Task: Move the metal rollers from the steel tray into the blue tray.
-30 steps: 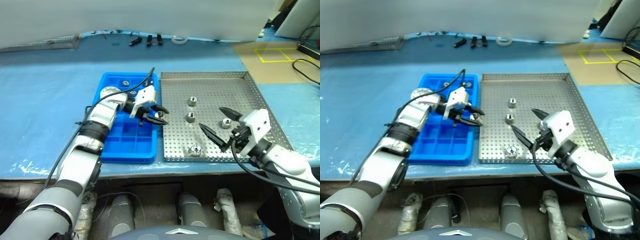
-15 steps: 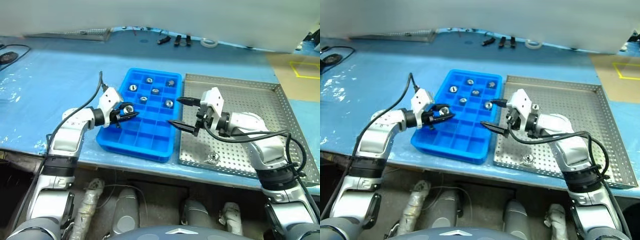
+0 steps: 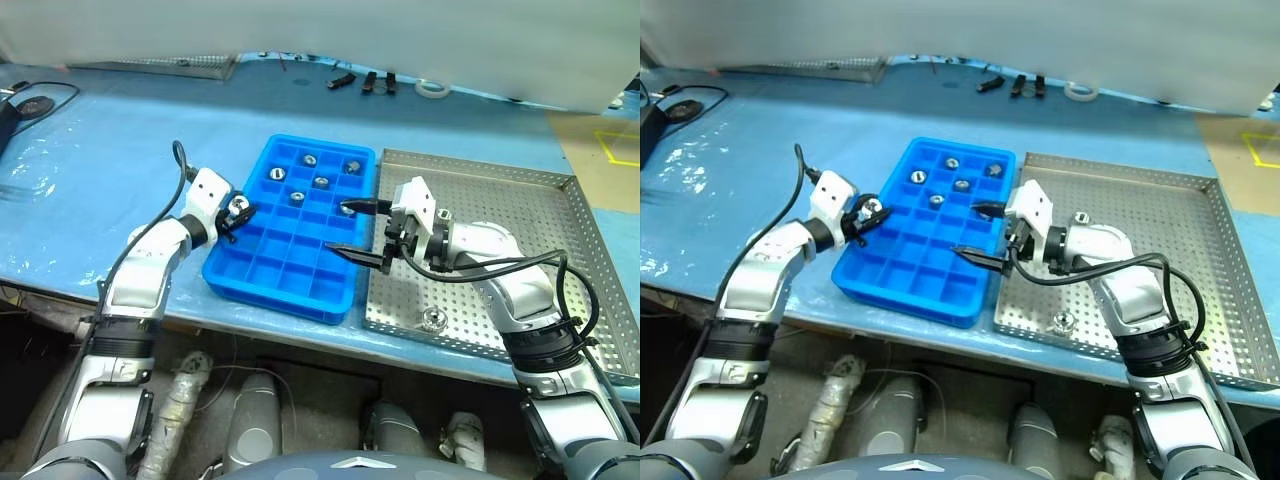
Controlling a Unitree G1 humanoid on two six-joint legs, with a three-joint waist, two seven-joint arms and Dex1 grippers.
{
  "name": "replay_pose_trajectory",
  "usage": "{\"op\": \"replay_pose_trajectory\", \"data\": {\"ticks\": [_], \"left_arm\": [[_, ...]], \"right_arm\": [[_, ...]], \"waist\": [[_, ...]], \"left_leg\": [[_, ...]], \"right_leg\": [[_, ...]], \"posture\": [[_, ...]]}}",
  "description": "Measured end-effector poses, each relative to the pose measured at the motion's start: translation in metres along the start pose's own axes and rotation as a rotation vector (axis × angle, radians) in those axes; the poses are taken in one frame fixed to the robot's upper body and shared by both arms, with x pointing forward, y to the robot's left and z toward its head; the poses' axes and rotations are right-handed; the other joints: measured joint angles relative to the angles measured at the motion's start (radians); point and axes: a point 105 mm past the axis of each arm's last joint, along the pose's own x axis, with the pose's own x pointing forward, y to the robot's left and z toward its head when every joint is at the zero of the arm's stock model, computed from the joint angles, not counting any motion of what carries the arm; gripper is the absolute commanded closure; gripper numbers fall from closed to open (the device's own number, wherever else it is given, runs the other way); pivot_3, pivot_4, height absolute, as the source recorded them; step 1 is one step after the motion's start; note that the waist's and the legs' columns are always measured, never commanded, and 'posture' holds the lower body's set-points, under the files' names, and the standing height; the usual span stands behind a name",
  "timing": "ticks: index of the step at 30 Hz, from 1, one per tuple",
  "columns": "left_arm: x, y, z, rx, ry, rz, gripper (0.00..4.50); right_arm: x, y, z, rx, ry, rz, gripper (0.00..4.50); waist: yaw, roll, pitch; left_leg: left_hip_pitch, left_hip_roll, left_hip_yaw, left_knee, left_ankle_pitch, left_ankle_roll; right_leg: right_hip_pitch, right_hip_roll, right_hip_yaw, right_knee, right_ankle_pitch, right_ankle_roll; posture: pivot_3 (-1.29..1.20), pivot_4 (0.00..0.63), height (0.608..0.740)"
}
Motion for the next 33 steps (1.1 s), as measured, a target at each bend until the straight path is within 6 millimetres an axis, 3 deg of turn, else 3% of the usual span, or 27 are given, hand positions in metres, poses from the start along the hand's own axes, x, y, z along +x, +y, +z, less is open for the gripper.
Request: {"op": "replay_pose_trajectory", "data": {"ticks": [4,13,21,29,33], "left_arm": [[0.007,0.002,-0.002,0.003,0.007,0.01,2.79],[0.016,-0.014,-0.012,0.014,0.042,-0.06,2.79],[0.018,-0.014,-0.014,0.035,0.053,-0.075,0.06],[0.02,-0.015,-0.013,0.029,0.051,-0.087,0.02],[0.027,-0.026,-0.004,-0.015,0.009,-0.145,0.02]], "right_arm": [[-0.001,0.003,-0.001,0.005,0.004,-0.008,0.0],[-0.002,0.001,-0.003,0.012,0.01,-0.039,0.0],[-0.003,0.0,-0.004,0.011,0.014,-0.059,0.0],[-0.004,0.002,-0.004,0.006,0.013,-0.074,0.0],[-0.007,-0.001,0.0,-0.01,0.016,-0.101,0.0]], "waist": [[-0.002,0.0,0.0],[-0.003,0.0,0.0],[-0.005,0.0,0.0],[-0.006,0.0,0.0],[-0.004,0.0,0.0]], "left_leg": [[0.0,0.0,0.0,0.0,0.0,0.0],[0.0,0.0,0.0,-0.001,0.001,-0.001],[0.002,0.0,0.0,0.0,0.001,-0.002],[0.002,0.0,0.0,0.0,0.001,-0.002],[0.0,-0.001,0.0,0.0,0.001,-0.002]], "right_leg": [[-0.001,0.0,0.001,0.0,0.0,0.0],[-0.002,0.0,0.001,0.001,0.0,0.0],[-0.002,0.0,0.002,0.004,0.0,0.0],[-0.002,0.0,0.002,0.004,0.0,0.0],[-0.002,0.0,0.002,0.004,0.0,0.0]], "posture": [[0.2,0.15,0.74],[0.18,0.15,0.74],[0.17,0.15,0.74],[0.13,0.15,0.74],[0.08,0.15,0.74]]}}
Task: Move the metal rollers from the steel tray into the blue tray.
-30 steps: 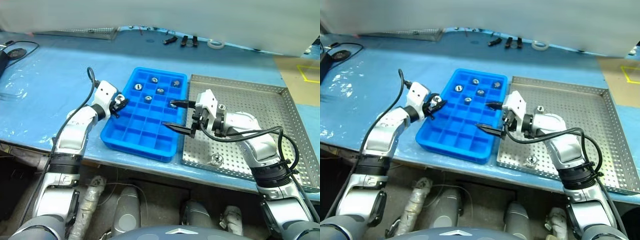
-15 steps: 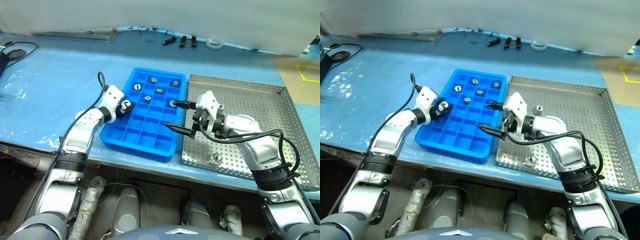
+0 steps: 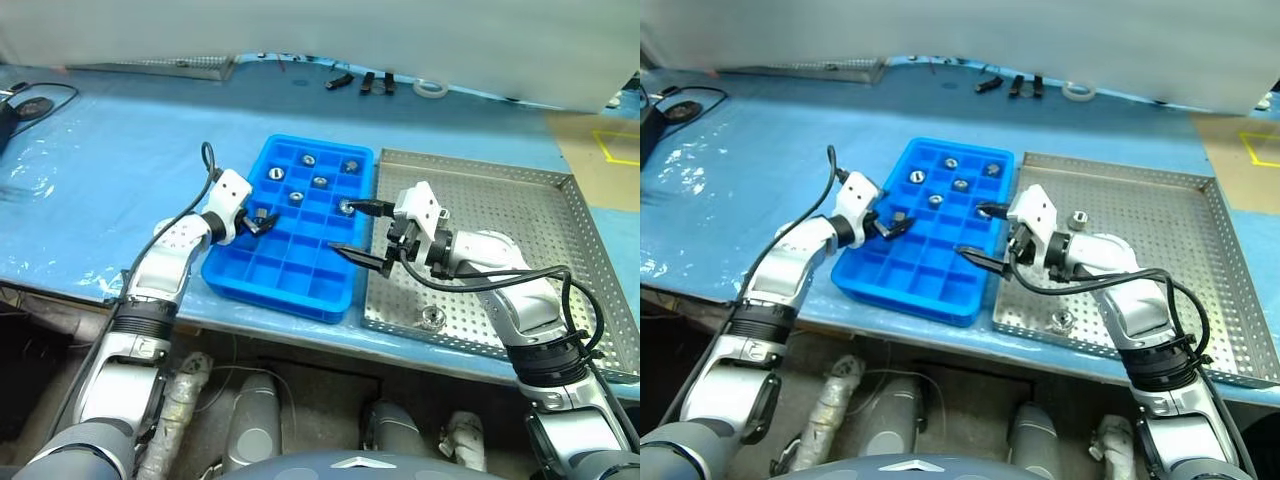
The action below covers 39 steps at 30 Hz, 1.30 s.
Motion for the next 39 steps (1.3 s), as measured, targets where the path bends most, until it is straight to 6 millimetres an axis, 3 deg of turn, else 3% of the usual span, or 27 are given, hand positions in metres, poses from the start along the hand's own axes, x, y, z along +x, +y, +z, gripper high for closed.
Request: {"op": "replay_pose_trajectory", "data": {"ticks": [6,11,17,19,25,31,39], "left_arm": [[0.023,-0.022,0.045,0.017,-0.129,-0.191,0.02],[0.041,-0.046,0.048,0.017,-0.124,-0.373,0.02],[0.044,-0.127,0.067,0.102,-0.173,-0.898,0.02],[0.043,-0.138,0.069,0.136,-0.182,-0.973,0.02],[0.057,-0.179,0.054,0.398,-0.106,-1.165,0.02],[0.064,-0.192,0.034,0.527,-0.028,-1.196,0.02],[0.067,-0.195,0.018,0.59,0.026,-1.18,0.02]], "right_arm": [[-0.023,-0.012,0.003,-0.011,0.027,-0.117,0.0],[-0.058,-0.019,-0.003,-0.002,0.075,-0.272,0.0],[-0.103,-0.007,-0.011,0.015,0.148,-0.481,0.0],[-0.108,-0.005,-0.009,0.01,0.148,-0.512,0.0],[-0.133,0.014,-0.012,0.04,0.169,-0.659,0.0],[-0.14,0.028,-0.017,0.075,0.184,-0.715,0.0],[-0.145,0.035,-0.021,0.092,0.201,-0.749,0.0]], "waist": [[-0.008,0.0,0.0],[-0.039,0.0,0.0],[-0.096,0.0,0.0],[-0.12,0.0,0.0],[-0.171,0.0,0.0],[-0.216,0.0,0.0],[-0.226,0.0,0.0]], "left_leg": [[0.0,0.0,0.001,0.0,0.0,0.0],[0.0,-0.001,0.002,-0.001,0.0,0.001],[0.0,-0.002,0.004,-0.002,-0.003,0.005],[0.001,-0.002,0.005,-0.002,-0.003,0.005],[0.002,-0.004,0.006,-0.001,-0.004,0.006],[0.001,-0.005,0.006,-0.001,-0.005,0.008],[0.001,-0.005,0.006,0.0,-0.006,0.01]], "right_leg": [[0.0,0.0,0.002,-0.001,0.0,0.0],[0.0,0.0,0.003,-0.004,0.0,0.001],[0.0,0.0,0.003,-0.008,0.0,0.001],[0.0,0.0,0.005,-0.008,0.0,0.001],[0.001,-0.002,0.006,-0.009,0.0,0.003],[0.001,-0.002,0.006,-0.01,-0.001,0.004],[0.001,-0.003,0.006,-0.011,-0.001,0.004]], "posture": [[-0.07,0.15,0.74],[-0.23,0.15,0.74],[-0.43,0.15,0.74],[-0.48,0.15,0.74],[-0.57,0.15,0.74],[-0.63,0.15,0.74],[-0.65,0.15,0.74]]}}
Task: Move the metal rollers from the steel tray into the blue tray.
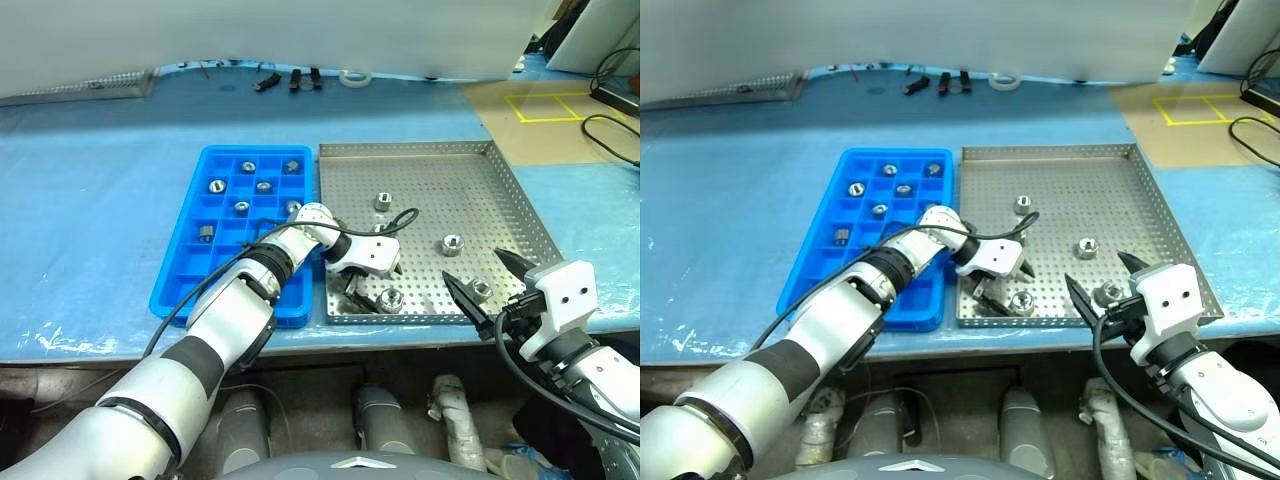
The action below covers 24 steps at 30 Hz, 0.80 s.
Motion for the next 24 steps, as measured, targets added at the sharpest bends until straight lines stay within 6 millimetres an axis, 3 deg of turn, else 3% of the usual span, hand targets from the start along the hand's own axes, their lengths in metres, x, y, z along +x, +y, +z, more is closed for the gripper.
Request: {"op": "replay_pose_trajectory", "data": {"ticks": [15,18,23,24], "left_arm": [[0.009,-0.012,0.004,-0.021,-0.081,-0.049,0.02],[0.012,-0.013,0.005,-0.025,-0.093,-0.051,0.6],[0.017,-0.012,0.01,-0.024,-0.11,-0.053,2.17],[0.018,-0.012,0.01,-0.025,-0.11,-0.05,2.17]], "right_arm": [[-0.002,-0.001,-0.004,-0.008,0.014,-0.021,0.0],[-0.003,-0.001,-0.005,-0.011,0.022,-0.025,0.0],[-0.003,0.0,-0.006,-0.011,0.027,-0.025,0.0],[-0.003,0.0,-0.007,-0.011,0.029,-0.023,0.0]], "waist": [[-0.018,0.0,0.0],[-0.018,0.0,0.0],[-0.022,0.0,0.0],[-0.022,0.0,0.0]], "left_leg": [[0.0,-0.002,0.001,0.001,-0.004,0.005],[0.0,-0.002,0.001,0.001,-0.004,0.006],[0.001,-0.002,0.001,0.005,-0.005,0.007],[0.002,-0.002,0.001,0.006,-0.005,0.007]], "right_leg": [[0.003,-0.003,-0.001,-0.004,-0.001,0.001],[0.004,-0.003,-0.001,-0.004,-0.001,0.001],[0.007,-0.004,-0.001,-0.003,-0.001,0.002],[0.008,-0.004,-0.001,-0.003,-0.001,0.002]], "posture": [[-0.66,0.15,0.74],[-0.67,0.15,0.74],[-0.66,0.15,0.74],[-0.66,0.15,0.74]]}}
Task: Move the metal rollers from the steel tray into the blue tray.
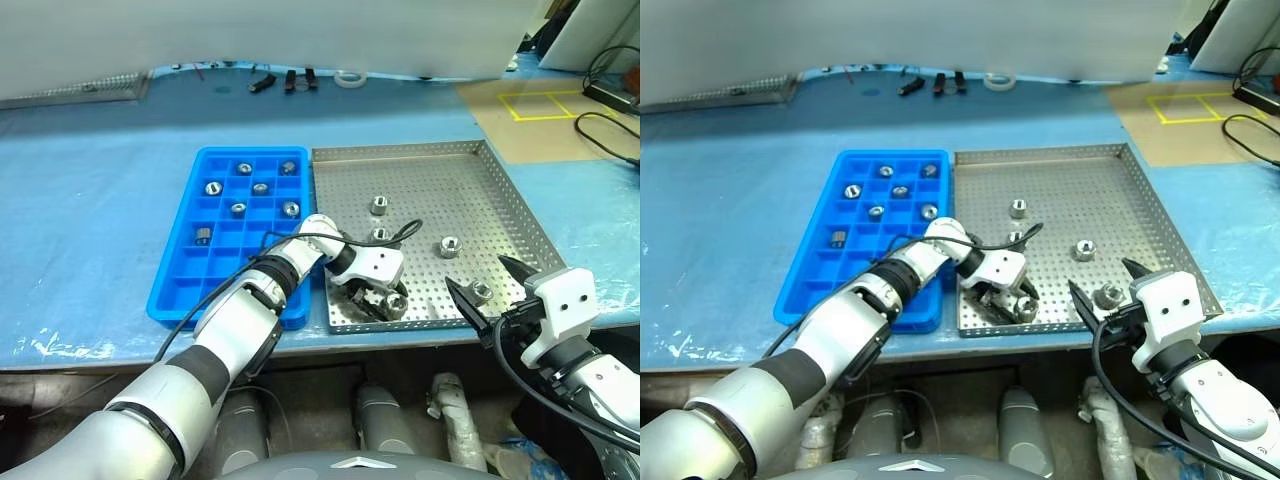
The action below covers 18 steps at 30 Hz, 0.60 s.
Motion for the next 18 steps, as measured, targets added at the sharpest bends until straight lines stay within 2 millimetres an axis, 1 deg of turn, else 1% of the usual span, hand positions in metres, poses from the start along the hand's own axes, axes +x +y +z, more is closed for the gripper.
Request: {"op": "replay_pose_trajectory", "data": {"ticks": [2,6,14,18], "left_arm": [[0.0,-0.001,-0.001,-0.003,0.001,0.001,2.17],[-0.001,-0.003,-0.005,-0.014,0.0,0.004,2.83],[-0.006,0.0,-0.007,-0.034,0.002,0.035,2.83],[-0.015,0.006,-0.008,-0.066,-0.026,0.09,2.83]], "right_arm": [[0.001,0.001,-0.001,0.0,0.002,0.0,0.0],[0.002,0.001,0.0,-0.004,-0.002,-0.006,0.0],[0.006,0.001,0.007,-0.014,-0.031,0.0,0.0],[0.009,0.006,0.01,-0.014,-0.046,0.036,0.0]], "waist": [[-0.002,0.0,0.0],[-0.002,0.0,0.0],[-0.002,0.0,0.0],[0.0,0.0,0.0]], "left_leg": [[0.001,0.0,0.0,0.001,0.0,0.0],[0.001,0.0,-0.001,0.002,0.0,0.001],[0.0,0.0,-0.001,0.003,-0.001,0.001],[0.0,0.0,-0.001,0.003,-0.001,0.001]], "right_leg": [[0.001,0.0,0.0,0.0,0.0,0.0],[0.002,0.0,0.0,0.0,0.0,0.0],[0.003,-0.001,-0.001,0.0,0.0,0.0],[0.003,-0.001,-0.001,0.0,0.0,0.0]], "posture": [[-0.66,0.15,0.74],[-0.65,0.15,0.74],[-0.62,0.15,0.74],[-0.58,0.15,0.74]]}}
